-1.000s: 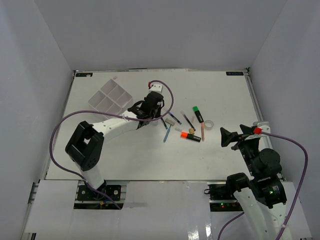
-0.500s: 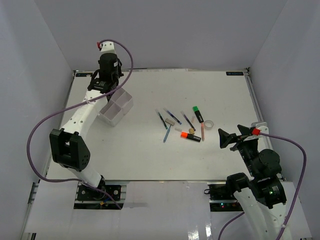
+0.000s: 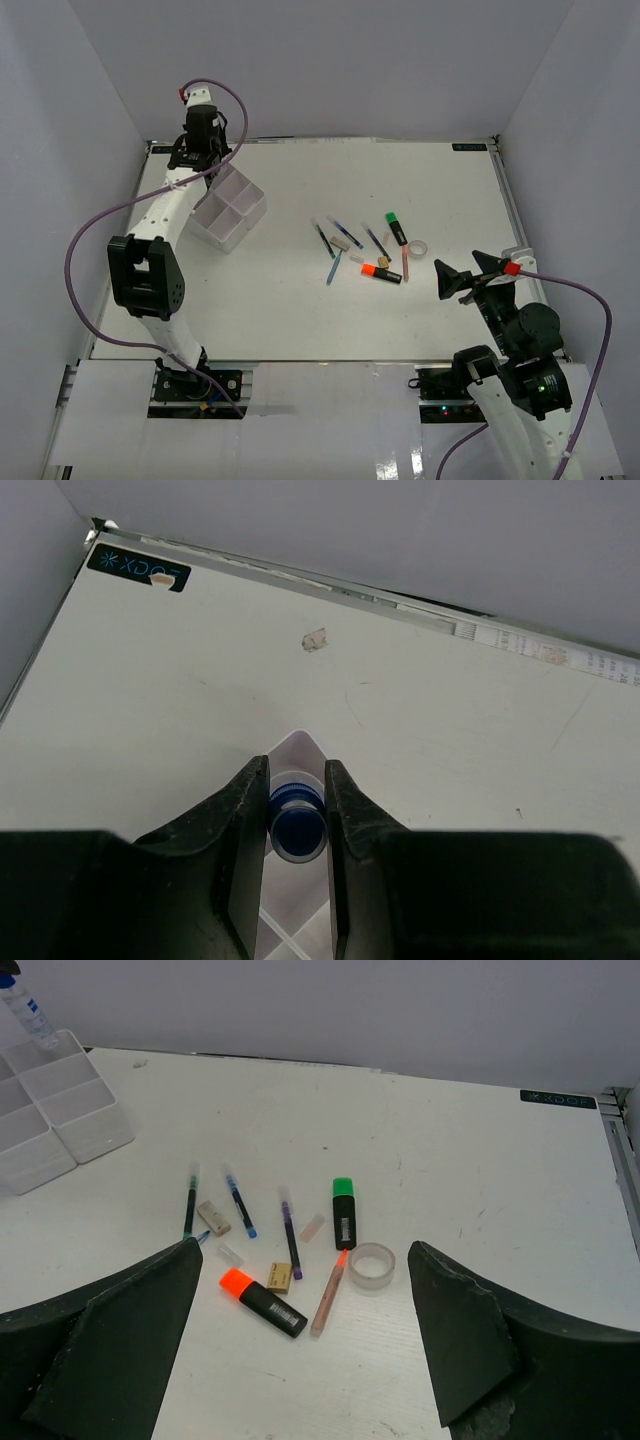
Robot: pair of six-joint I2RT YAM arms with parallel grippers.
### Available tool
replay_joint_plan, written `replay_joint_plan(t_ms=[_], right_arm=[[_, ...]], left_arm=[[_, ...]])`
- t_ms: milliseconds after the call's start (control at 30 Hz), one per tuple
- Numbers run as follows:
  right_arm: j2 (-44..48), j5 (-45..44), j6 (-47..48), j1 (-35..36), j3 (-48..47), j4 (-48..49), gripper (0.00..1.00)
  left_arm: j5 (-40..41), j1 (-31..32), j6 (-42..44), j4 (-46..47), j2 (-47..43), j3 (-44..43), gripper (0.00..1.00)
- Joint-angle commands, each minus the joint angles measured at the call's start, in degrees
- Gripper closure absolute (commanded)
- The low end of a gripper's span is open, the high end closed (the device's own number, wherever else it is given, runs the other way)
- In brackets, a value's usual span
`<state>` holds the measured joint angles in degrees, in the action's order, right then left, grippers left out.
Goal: Sort the stationery into containers
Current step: Place the stationery in the storage box.
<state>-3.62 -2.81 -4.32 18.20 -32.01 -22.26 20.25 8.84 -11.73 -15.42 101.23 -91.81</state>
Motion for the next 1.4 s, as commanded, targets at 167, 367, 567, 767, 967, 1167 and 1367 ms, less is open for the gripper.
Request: replay_joint_plan(t_ms=[167, 367, 567, 767, 967, 1167, 1367], right_arm=[[1.1, 0.2, 0.3, 0.6, 0.6, 3.2, 0.10], [1.5, 0.0, 0.3, 0.7, 0.8, 3.1, 0.10], [1.8, 0.3, 0.4, 0.8, 1.0, 3.1, 0.10], [2.0, 0.6, 0.5, 1.0, 1.2, 3.1, 0.10], [1.8, 0.8, 0.8, 1.1, 1.1, 2.9, 0.10], [1.4, 0.5, 0.8, 1.0, 0.7, 2.6, 0.10], [-4.0, -0.8, 0.9, 1.1, -2.1, 0.4, 0.10]], left_arm=[[-1.9, -2.8, -2.4, 0.9, 0.8, 0.3, 0.94], [-3.4, -3.3, -3.7, 1.3, 3.8, 1.4, 0.82], [-3.2, -3.5, -5.4, 1.3, 5.0, 3.1, 0.71], [-3.6, -3.4, -6.0, 1.2, 5.2, 4.6, 0.60], [-4.9, -3.5, -6.6, 0.7, 3.4, 4.9, 0.42], [-7.9, -3.5, -7.8, -2.6, -0.7, 4.5, 0.20], [-14.9, -1.3, -10.3, -10.5, -7.4, 5.0, 0.02]])
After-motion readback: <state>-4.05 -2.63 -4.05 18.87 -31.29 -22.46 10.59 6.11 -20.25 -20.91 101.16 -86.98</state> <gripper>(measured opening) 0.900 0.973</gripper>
